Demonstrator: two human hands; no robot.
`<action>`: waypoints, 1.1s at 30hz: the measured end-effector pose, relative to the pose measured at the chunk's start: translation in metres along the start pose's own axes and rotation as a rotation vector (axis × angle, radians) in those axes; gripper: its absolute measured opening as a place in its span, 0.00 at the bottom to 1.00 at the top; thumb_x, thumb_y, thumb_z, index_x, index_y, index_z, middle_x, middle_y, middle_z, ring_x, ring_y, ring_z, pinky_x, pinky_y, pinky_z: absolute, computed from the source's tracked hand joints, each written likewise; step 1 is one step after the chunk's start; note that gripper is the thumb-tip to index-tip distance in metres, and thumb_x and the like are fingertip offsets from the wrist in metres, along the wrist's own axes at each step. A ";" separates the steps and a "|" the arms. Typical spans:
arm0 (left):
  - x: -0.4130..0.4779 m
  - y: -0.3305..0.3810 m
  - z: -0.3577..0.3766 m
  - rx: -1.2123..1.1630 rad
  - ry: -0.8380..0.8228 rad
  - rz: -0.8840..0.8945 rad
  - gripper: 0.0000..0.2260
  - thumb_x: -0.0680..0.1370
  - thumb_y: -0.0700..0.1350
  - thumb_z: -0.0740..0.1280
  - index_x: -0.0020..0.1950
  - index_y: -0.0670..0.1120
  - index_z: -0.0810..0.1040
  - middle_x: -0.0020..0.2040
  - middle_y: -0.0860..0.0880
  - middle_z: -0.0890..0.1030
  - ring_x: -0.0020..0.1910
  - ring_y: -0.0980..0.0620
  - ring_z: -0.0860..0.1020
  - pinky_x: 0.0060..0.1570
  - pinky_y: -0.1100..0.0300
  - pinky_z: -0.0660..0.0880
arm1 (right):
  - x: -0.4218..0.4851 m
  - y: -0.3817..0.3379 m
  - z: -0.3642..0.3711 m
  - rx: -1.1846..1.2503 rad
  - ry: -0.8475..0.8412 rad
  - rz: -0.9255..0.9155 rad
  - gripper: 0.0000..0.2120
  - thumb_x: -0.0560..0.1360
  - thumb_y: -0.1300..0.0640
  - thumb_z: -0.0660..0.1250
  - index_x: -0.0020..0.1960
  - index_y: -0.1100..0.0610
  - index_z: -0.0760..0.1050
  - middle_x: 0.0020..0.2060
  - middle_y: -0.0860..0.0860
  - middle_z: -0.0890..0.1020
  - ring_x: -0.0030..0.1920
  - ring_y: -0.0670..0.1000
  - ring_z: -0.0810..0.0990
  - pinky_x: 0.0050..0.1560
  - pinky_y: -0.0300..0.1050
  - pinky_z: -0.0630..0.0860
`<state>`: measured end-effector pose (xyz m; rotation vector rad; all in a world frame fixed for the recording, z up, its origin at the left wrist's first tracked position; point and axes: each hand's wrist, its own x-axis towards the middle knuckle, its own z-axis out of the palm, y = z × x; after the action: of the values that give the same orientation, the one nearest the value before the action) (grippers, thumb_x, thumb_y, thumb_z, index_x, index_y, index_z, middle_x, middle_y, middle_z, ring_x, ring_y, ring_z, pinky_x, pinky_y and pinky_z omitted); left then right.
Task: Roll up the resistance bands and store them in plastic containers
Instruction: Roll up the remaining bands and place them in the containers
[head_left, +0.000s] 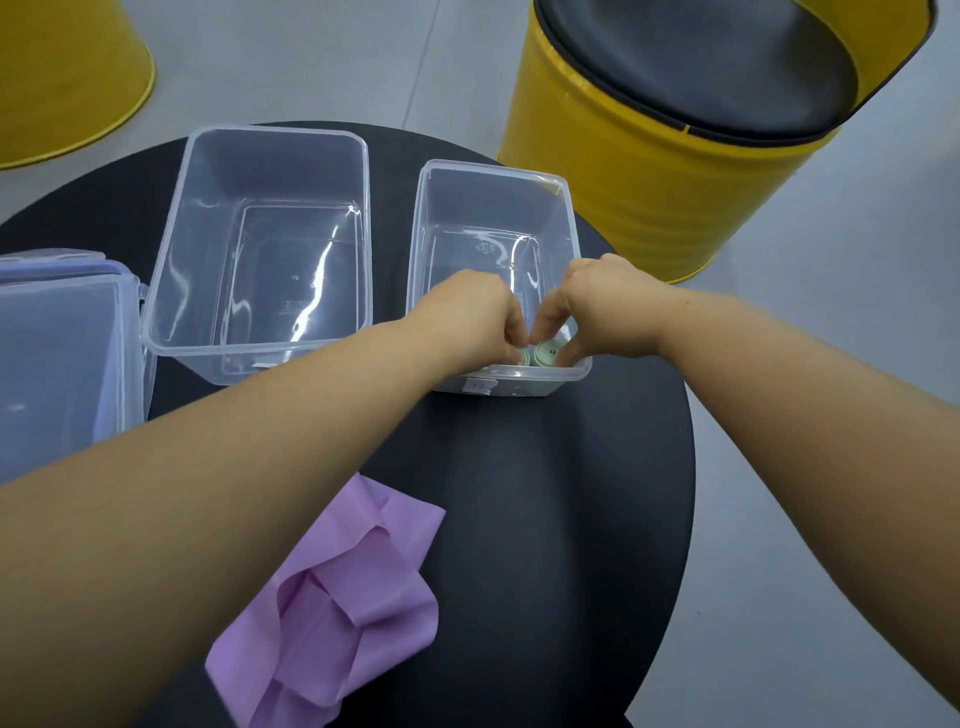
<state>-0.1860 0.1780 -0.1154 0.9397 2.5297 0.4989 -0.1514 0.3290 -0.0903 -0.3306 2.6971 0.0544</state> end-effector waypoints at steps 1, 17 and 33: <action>0.000 0.000 0.000 -0.004 0.001 -0.002 0.10 0.73 0.46 0.71 0.54 0.50 0.83 0.42 0.54 0.77 0.43 0.56 0.71 0.45 0.63 0.68 | 0.000 0.001 -0.001 0.013 -0.025 0.002 0.15 0.73 0.49 0.70 0.59 0.46 0.78 0.41 0.37 0.76 0.48 0.44 0.66 0.47 0.39 0.56; 0.001 -0.001 0.003 -0.030 0.006 -0.002 0.11 0.72 0.47 0.72 0.54 0.49 0.82 0.50 0.52 0.82 0.43 0.57 0.72 0.45 0.64 0.68 | -0.002 -0.005 0.002 -0.161 0.043 0.047 0.13 0.70 0.43 0.71 0.54 0.40 0.79 0.41 0.42 0.75 0.58 0.49 0.68 0.48 0.43 0.55; -0.001 0.001 -0.001 -0.039 -0.017 0.000 0.09 0.72 0.45 0.71 0.52 0.49 0.83 0.51 0.52 0.83 0.52 0.52 0.78 0.51 0.60 0.73 | 0.000 -0.013 -0.005 -0.031 -0.060 0.054 0.13 0.72 0.55 0.71 0.57 0.52 0.79 0.52 0.49 0.81 0.55 0.52 0.76 0.50 0.46 0.75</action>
<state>-0.1848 0.1780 -0.1136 0.9260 2.4959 0.5364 -0.1499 0.3155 -0.0850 -0.2616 2.6474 0.1198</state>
